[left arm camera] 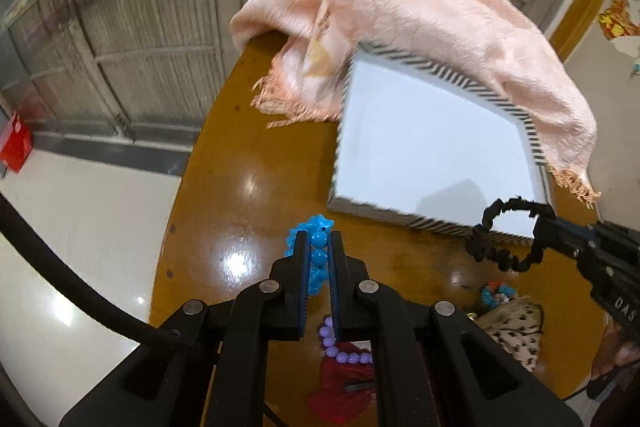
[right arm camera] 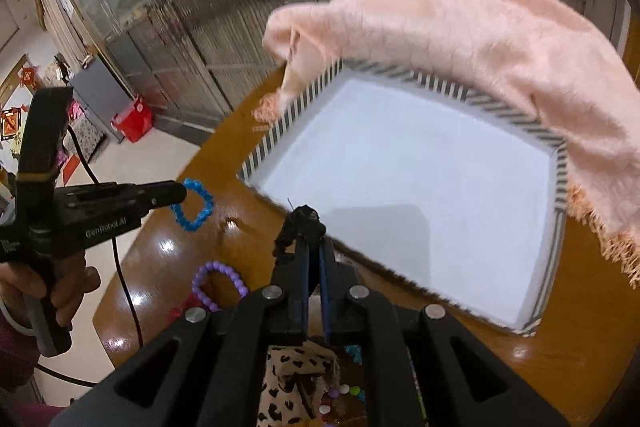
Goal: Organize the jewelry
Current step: 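Carry both into the striped tray and open both tools to release them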
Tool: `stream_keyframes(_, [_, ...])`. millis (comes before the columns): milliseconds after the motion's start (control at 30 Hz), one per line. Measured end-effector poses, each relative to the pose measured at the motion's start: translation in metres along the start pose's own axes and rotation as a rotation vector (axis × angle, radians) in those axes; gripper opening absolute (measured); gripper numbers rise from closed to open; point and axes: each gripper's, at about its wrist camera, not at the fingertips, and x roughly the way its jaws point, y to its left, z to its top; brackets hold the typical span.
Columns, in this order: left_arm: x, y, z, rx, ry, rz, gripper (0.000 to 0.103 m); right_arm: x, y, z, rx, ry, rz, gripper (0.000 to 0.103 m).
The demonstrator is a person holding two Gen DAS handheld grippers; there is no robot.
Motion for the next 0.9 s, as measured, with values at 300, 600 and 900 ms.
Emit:
stream_keyframes(300, [-0.022, -0.027, 0.03, 0.084, -0.065, -0.019, 0.0, -0.022, -0.013, 0.017, 0.055, -0.076, -0.039, 0.004])
stream_keyframes(600, [-0.001, -0.056, 0.052, 0.115, -0.043, -0.055, 0.0, -0.004, -0.035, 0.03, 0.12, -0.066, -0.055, 0.004])
stream_keyframes(900, [0.05, -0.063, 0.064, 0.074, 0.036, -0.078, 0.0, 0.046, -0.062, 0.049, 0.186, -0.006, -0.04, 0.004])
